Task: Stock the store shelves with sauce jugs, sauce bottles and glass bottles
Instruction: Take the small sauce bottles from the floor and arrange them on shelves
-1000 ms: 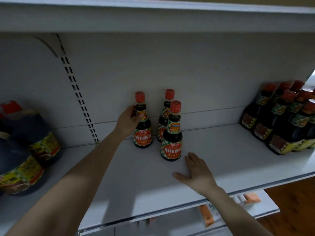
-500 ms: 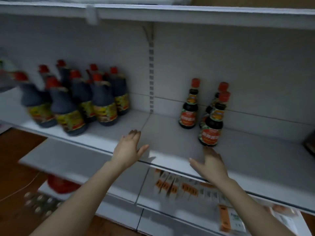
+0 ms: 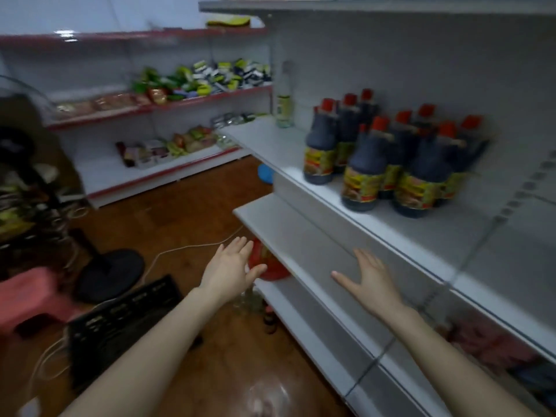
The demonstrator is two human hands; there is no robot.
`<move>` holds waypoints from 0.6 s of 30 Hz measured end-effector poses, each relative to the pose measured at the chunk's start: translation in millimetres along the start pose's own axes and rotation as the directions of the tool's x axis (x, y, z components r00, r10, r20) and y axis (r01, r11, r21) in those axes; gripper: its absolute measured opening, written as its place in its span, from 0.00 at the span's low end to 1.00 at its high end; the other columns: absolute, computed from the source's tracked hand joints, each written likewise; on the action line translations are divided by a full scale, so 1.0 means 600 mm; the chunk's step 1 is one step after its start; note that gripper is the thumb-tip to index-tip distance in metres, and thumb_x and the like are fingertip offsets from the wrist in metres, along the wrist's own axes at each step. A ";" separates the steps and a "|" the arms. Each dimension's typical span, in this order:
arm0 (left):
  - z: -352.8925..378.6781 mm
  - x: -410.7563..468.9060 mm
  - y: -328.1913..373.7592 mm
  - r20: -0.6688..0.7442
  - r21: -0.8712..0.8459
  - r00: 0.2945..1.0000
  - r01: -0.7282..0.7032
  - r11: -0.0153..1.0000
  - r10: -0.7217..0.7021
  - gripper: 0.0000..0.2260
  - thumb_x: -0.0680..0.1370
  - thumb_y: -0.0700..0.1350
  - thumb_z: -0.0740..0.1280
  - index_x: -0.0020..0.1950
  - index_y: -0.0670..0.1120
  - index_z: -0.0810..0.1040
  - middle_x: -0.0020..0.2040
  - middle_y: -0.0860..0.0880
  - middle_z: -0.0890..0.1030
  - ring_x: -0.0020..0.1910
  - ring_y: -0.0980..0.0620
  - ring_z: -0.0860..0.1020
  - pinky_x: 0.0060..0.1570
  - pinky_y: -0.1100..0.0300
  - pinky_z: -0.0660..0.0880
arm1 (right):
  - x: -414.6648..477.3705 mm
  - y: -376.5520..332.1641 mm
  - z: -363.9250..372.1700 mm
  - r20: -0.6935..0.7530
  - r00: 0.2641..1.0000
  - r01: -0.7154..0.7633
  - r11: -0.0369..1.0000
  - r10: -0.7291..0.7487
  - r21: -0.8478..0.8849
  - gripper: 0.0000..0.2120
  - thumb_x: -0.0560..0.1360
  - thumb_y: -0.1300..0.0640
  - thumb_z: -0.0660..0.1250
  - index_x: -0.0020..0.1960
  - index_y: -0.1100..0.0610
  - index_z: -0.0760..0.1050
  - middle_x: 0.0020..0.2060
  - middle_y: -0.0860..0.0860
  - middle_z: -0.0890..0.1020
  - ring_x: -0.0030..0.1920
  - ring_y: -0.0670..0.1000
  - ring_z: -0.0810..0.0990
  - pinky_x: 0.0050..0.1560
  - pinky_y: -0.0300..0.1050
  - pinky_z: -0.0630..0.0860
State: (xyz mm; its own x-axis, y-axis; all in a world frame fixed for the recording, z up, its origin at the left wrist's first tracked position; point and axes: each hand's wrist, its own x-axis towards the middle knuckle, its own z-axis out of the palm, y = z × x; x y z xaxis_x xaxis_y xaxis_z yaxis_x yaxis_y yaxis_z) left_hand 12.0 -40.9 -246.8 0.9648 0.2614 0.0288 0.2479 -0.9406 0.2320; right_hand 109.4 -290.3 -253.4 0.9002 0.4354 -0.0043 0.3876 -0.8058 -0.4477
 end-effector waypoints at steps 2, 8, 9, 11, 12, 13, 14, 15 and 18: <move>-0.009 -0.009 -0.086 0.029 0.026 0.998 0.062 0.998 -0.063 0.30 0.78 0.61 0.55 0.75 0.46 0.57 0.76 0.47 0.57 0.76 0.50 0.54 0.73 0.52 0.50 | 0.029 -0.065 0.055 0.052 0.998 0.023 0.999 -0.024 0.022 0.37 0.74 0.40 0.62 0.74 0.61 0.55 0.74 0.56 0.59 0.74 0.54 0.56 0.72 0.44 0.52; 0.010 -0.008 -0.264 0.146 0.045 0.981 0.121 0.992 -0.126 0.32 0.77 0.62 0.55 0.75 0.45 0.55 0.76 0.46 0.57 0.76 0.50 0.53 0.73 0.51 0.50 | 0.071 -0.167 0.182 0.190 0.982 -0.031 0.998 0.020 0.057 0.38 0.73 0.40 0.63 0.73 0.61 0.57 0.73 0.57 0.62 0.73 0.55 0.59 0.72 0.47 0.56; 0.020 -0.003 -0.282 0.169 0.037 0.977 0.126 0.991 -0.131 0.32 0.78 0.62 0.55 0.75 0.45 0.55 0.76 0.46 0.56 0.76 0.50 0.53 0.73 0.51 0.50 | 0.075 -0.170 0.201 0.215 0.976 -0.053 0.997 0.040 0.055 0.38 0.73 0.40 0.63 0.73 0.61 0.57 0.73 0.57 0.62 0.73 0.55 0.60 0.72 0.48 0.57; 0.042 0.009 -0.311 0.208 0.016 0.968 0.143 0.990 -0.143 0.32 0.78 0.61 0.55 0.75 0.44 0.55 0.76 0.45 0.56 0.76 0.50 0.53 0.73 0.51 0.50 | 0.086 -0.171 0.230 0.251 0.965 -0.088 0.995 0.075 0.040 0.38 0.73 0.40 0.64 0.73 0.61 0.57 0.72 0.58 0.64 0.72 0.55 0.62 0.71 0.47 0.59; 0.055 0.015 -0.322 0.232 0.008 0.961 0.150 0.989 -0.148 0.32 0.78 0.61 0.55 0.75 0.44 0.55 0.76 0.45 0.56 0.76 0.50 0.53 0.73 0.51 0.50 | 0.093 -0.170 0.243 0.268 0.959 -0.105 0.994 0.094 0.029 0.37 0.73 0.41 0.64 0.72 0.62 0.58 0.71 0.58 0.65 0.71 0.55 0.63 0.70 0.46 0.60; 0.066 0.022 -0.330 0.259 0.007 0.954 0.154 0.988 -0.151 0.32 0.78 0.61 0.56 0.75 0.44 0.55 0.76 0.45 0.56 0.76 0.50 0.53 0.73 0.51 0.50 | 0.101 -0.167 0.255 0.286 0.951 -0.126 0.992 0.114 0.023 0.37 0.73 0.41 0.64 0.72 0.62 0.58 0.70 0.58 0.66 0.70 0.56 0.64 0.68 0.46 0.62; 0.079 0.031 -0.339 0.285 0.003 0.946 0.158 0.987 -0.152 0.32 0.78 0.61 0.56 0.76 0.44 0.55 0.76 0.45 0.56 0.76 0.50 0.53 0.73 0.52 0.50 | 0.110 -0.164 0.266 0.305 0.943 -0.147 0.989 0.134 0.021 0.36 0.73 0.41 0.64 0.72 0.62 0.59 0.70 0.58 0.67 0.70 0.56 0.65 0.67 0.47 0.63; 0.093 0.043 -0.348 0.312 -0.008 0.938 0.162 0.987 -0.152 0.32 0.78 0.61 0.56 0.76 0.44 0.55 0.76 0.45 0.56 0.76 0.50 0.52 0.73 0.52 0.49 | 0.120 -0.160 0.279 0.325 0.934 -0.167 0.986 0.150 0.022 0.37 0.73 0.40 0.64 0.72 0.61 0.59 0.70 0.57 0.67 0.70 0.56 0.65 0.67 0.47 0.64; 0.127 0.084 -0.367 0.364 -0.023 0.919 0.170 0.985 -0.151 0.32 0.78 0.60 0.56 0.76 0.44 0.54 0.76 0.45 0.56 0.76 0.49 0.52 0.73 0.52 0.49 | 0.161 -0.136 0.334 0.387 0.899 -0.239 0.970 0.206 0.039 0.39 0.70 0.37 0.64 0.72 0.59 0.60 0.68 0.56 0.70 0.68 0.55 0.68 0.66 0.51 0.68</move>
State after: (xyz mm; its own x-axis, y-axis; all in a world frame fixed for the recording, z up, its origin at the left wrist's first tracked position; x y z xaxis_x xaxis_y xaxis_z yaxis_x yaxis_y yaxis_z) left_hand 12.4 162.9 -370.8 0.8814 0.3030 -0.3623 0.4066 -0.8770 0.2559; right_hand 125.2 -102.2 -396.6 0.8121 0.3808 -0.4421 0.1531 -0.8702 -0.4683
